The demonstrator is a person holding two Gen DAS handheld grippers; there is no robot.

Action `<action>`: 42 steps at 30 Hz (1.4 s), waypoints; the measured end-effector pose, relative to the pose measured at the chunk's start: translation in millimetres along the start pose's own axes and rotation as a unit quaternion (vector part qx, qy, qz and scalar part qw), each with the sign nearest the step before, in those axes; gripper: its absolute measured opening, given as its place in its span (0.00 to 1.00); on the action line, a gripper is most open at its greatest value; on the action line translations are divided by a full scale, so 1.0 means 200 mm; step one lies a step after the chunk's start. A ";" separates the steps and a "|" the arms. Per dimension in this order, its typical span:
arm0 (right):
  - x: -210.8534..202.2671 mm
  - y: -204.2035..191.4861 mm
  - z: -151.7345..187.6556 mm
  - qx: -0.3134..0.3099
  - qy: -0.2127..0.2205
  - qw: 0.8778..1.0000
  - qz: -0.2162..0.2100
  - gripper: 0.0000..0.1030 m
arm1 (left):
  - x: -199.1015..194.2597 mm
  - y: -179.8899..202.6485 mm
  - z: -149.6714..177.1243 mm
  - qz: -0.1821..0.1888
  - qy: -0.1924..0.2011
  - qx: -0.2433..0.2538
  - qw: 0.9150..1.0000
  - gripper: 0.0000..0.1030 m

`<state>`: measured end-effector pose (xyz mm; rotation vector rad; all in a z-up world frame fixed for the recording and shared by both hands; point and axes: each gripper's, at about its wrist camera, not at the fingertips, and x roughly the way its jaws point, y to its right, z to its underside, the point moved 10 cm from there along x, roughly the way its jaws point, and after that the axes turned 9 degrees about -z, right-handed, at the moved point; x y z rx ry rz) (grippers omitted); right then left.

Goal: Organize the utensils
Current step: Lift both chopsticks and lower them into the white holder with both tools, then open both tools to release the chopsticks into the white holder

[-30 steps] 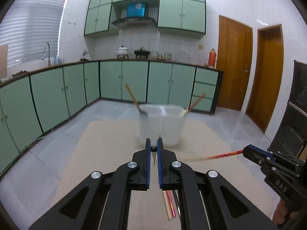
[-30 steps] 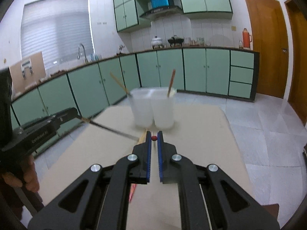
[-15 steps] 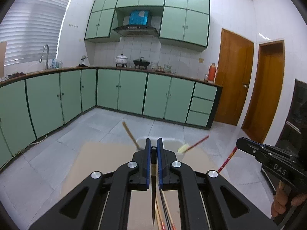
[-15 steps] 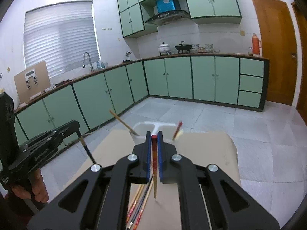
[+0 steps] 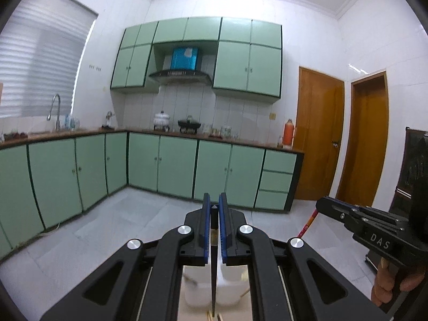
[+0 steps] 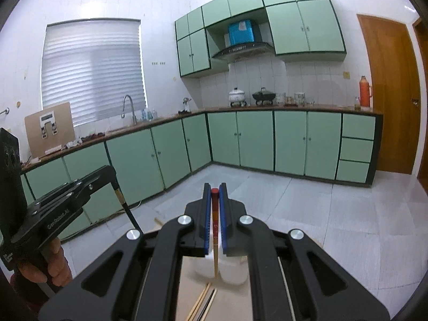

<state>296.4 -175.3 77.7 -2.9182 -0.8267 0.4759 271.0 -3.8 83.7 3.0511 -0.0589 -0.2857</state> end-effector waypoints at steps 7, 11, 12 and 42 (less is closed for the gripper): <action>0.11 0.11 -0.12 -0.017 0.015 0.999 0.029 0.05 | 0.18 0.07 -0.18 -0.007 0.048 0.007 0.999 0.06; 0.22 0.20 -0.07 -0.009 0.005 0.999 0.037 0.05 | 0.35 0.09 -0.15 -0.017 0.053 0.005 0.998 0.06; 0.25 0.22 -0.04 -0.006 0.001 0.999 0.038 0.05 | 0.41 0.09 -0.12 -0.019 0.047 0.003 0.999 0.06; -0.20 0.16 0.69 0.019 -0.009 0.992 0.122 0.85 | -0.02 -0.09 0.72 -0.040 -0.111 0.022 0.993 0.57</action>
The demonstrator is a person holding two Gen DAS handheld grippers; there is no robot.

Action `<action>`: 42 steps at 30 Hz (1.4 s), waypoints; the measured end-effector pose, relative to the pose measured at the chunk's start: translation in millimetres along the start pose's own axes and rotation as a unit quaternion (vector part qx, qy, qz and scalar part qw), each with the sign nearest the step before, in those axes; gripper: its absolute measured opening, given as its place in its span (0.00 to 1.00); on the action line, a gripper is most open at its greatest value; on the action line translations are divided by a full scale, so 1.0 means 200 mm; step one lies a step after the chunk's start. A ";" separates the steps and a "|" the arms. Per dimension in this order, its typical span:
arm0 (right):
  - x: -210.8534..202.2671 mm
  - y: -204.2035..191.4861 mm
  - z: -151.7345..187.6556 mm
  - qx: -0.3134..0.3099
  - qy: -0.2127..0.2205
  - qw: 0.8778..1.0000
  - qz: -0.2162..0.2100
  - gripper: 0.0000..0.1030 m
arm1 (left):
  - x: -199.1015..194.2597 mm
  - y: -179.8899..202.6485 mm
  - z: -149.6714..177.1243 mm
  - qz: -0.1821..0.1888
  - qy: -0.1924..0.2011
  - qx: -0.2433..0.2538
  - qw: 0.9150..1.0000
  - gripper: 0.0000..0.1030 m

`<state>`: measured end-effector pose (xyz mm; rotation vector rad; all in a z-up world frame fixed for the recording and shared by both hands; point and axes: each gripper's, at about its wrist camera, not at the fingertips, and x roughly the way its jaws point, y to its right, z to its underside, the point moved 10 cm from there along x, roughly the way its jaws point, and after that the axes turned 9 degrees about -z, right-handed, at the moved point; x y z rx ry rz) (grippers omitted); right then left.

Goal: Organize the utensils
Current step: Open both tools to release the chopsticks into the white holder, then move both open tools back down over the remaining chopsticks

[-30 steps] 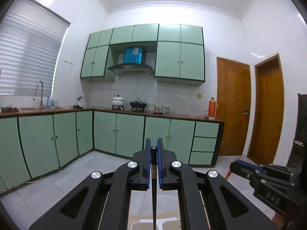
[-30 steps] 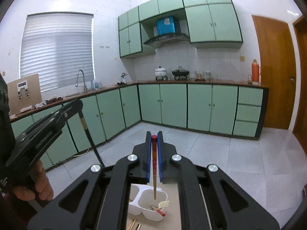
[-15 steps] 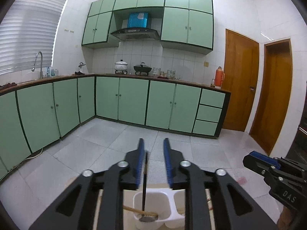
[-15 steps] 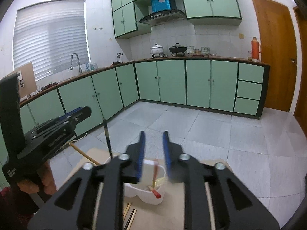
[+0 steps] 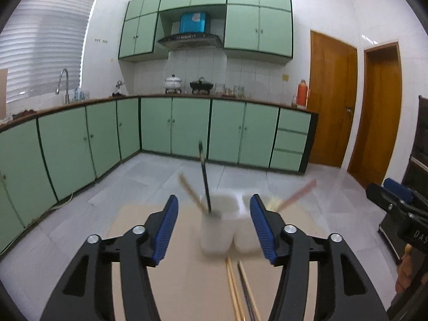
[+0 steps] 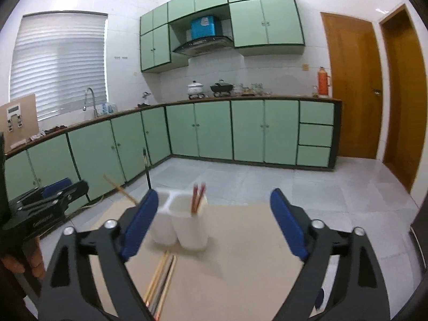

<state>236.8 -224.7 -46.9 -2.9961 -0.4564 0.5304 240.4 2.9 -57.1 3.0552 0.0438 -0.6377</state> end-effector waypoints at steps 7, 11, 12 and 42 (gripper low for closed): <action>-0.08 -0.06 0.36 0.018 -0.041 0.999 0.007 0.94 | -0.09 -0.04 0.39 0.003 -0.043 -0.019 0.999 0.68; -0.07 -0.11 0.60 0.032 -0.091 0.995 -0.001 0.94 | -0.10 -0.06 0.57 -0.001 -0.079 -0.015 0.997 0.68; -0.08 -0.13 0.66 0.032 -0.100 0.995 0.000 0.94 | -0.10 -0.07 0.63 -0.004 -0.087 -0.009 0.996 0.68; -0.03 -0.46 1.20 -0.003 -0.201 0.979 -0.030 0.51 | -0.18 -0.21 1.07 -0.026 -0.162 0.009 0.986 0.68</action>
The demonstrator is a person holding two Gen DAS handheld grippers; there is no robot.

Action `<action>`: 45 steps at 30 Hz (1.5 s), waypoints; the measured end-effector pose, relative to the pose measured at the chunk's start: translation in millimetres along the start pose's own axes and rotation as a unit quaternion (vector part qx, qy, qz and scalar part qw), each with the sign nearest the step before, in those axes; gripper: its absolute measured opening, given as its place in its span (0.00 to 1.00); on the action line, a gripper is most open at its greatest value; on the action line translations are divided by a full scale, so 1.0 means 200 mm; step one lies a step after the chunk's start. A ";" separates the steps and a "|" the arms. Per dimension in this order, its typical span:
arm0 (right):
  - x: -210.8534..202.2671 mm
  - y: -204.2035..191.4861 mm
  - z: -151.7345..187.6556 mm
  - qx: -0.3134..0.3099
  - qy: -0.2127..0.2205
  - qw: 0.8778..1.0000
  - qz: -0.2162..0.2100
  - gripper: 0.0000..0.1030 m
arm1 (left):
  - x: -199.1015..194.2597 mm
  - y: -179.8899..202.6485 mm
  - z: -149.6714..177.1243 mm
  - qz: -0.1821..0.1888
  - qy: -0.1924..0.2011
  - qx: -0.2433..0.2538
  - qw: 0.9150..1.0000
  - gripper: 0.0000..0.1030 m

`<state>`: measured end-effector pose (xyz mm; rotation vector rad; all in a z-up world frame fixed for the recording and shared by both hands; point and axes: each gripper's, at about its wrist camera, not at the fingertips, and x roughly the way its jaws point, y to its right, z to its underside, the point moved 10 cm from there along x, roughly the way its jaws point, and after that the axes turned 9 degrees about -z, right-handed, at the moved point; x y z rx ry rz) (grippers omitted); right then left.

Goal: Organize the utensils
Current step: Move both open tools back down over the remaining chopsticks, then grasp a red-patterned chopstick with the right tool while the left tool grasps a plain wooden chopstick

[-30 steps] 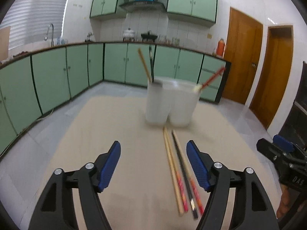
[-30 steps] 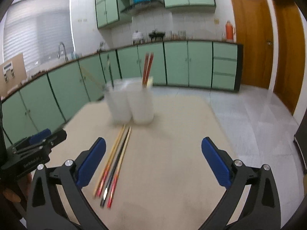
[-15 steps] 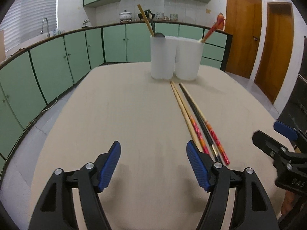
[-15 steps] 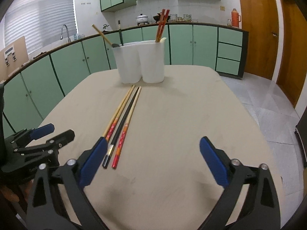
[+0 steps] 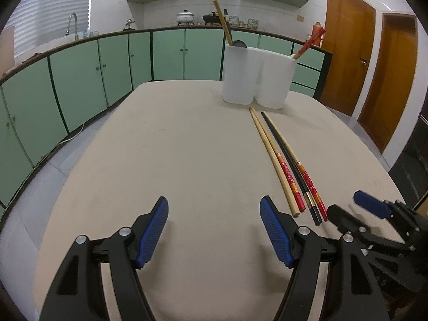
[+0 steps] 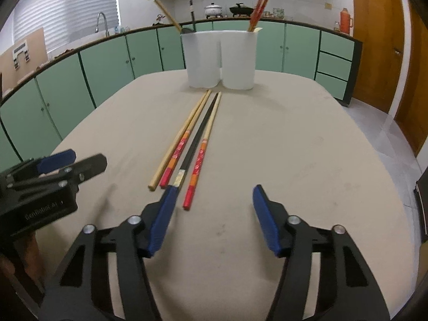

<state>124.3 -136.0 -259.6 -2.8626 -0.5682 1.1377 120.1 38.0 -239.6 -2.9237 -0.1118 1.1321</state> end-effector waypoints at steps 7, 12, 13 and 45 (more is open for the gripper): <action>0.04 -0.03 0.02 -0.011 -0.020 1.000 -0.001 0.27 | 0.01 -0.01 0.00 0.004 -0.001 -0.008 1.000 0.68; 0.04 -0.03 0.02 -0.017 -0.020 1.000 -0.001 0.22 | 0.01 0.01 0.00 0.005 -0.003 -0.004 1.000 0.68; 0.05 -0.03 0.02 -0.017 -0.020 1.000 -0.001 0.22 | 0.01 0.01 0.01 0.004 -0.002 -0.002 1.000 0.68; -0.04 0.22 0.03 0.043 -0.006 0.999 0.002 0.05 | 0.08 0.31 0.06 0.034 -0.034 0.039 0.998 0.50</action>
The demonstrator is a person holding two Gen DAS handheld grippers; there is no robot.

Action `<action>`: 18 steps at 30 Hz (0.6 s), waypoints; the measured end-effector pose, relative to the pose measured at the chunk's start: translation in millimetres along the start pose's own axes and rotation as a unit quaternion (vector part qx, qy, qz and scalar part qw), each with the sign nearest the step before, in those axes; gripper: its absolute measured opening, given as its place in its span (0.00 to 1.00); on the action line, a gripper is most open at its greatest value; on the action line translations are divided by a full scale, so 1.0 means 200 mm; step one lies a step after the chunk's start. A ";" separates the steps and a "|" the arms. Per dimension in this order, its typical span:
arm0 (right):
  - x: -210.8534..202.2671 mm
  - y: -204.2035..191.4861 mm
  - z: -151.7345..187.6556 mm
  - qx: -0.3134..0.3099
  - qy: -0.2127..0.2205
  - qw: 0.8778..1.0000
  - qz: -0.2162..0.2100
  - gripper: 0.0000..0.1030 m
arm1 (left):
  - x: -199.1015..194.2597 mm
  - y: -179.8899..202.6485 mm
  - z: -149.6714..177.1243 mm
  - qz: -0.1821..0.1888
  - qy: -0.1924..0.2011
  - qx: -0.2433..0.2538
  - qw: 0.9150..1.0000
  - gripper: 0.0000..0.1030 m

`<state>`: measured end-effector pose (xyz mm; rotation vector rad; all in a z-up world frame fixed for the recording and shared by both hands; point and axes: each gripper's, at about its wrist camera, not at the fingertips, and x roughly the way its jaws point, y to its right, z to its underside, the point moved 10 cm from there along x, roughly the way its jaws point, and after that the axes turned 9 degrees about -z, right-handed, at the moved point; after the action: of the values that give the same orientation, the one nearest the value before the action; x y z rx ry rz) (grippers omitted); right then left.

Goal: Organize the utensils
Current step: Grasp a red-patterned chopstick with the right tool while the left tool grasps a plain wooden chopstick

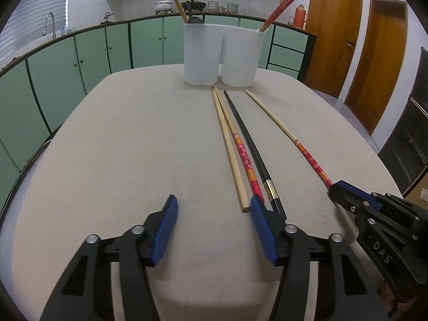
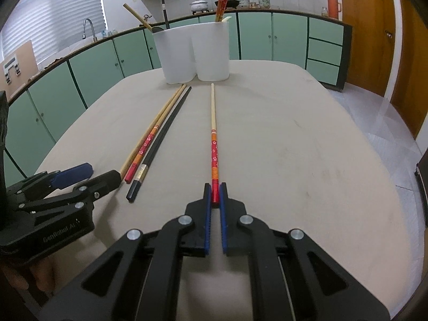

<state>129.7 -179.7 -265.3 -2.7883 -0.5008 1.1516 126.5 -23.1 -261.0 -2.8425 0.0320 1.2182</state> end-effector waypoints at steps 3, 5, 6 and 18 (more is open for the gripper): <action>0.00 0.00 0.00 -0.001 0.000 1.000 0.000 0.05 | 0.00 -0.02 0.00 -0.003 -0.001 -0.007 1.000 0.40; 0.00 0.00 0.00 -0.001 0.000 1.000 -0.001 0.05 | 0.00 -0.03 0.00 -0.004 -0.002 -0.014 1.000 0.38; 0.00 0.00 0.00 -0.001 0.000 1.000 -0.002 0.05 | 0.00 -0.04 0.00 -0.006 -0.002 -0.016 1.000 0.38; 0.03 0.00 -0.01 -0.005 -0.001 1.000 -0.003 0.08 | 0.03 -0.01 -0.03 -0.012 0.000 -0.010 1.000 0.38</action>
<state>134.3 -177.0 -267.1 -2.7925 -0.5160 1.1541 134.7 -21.8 -261.4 -2.8512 -0.0138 1.2210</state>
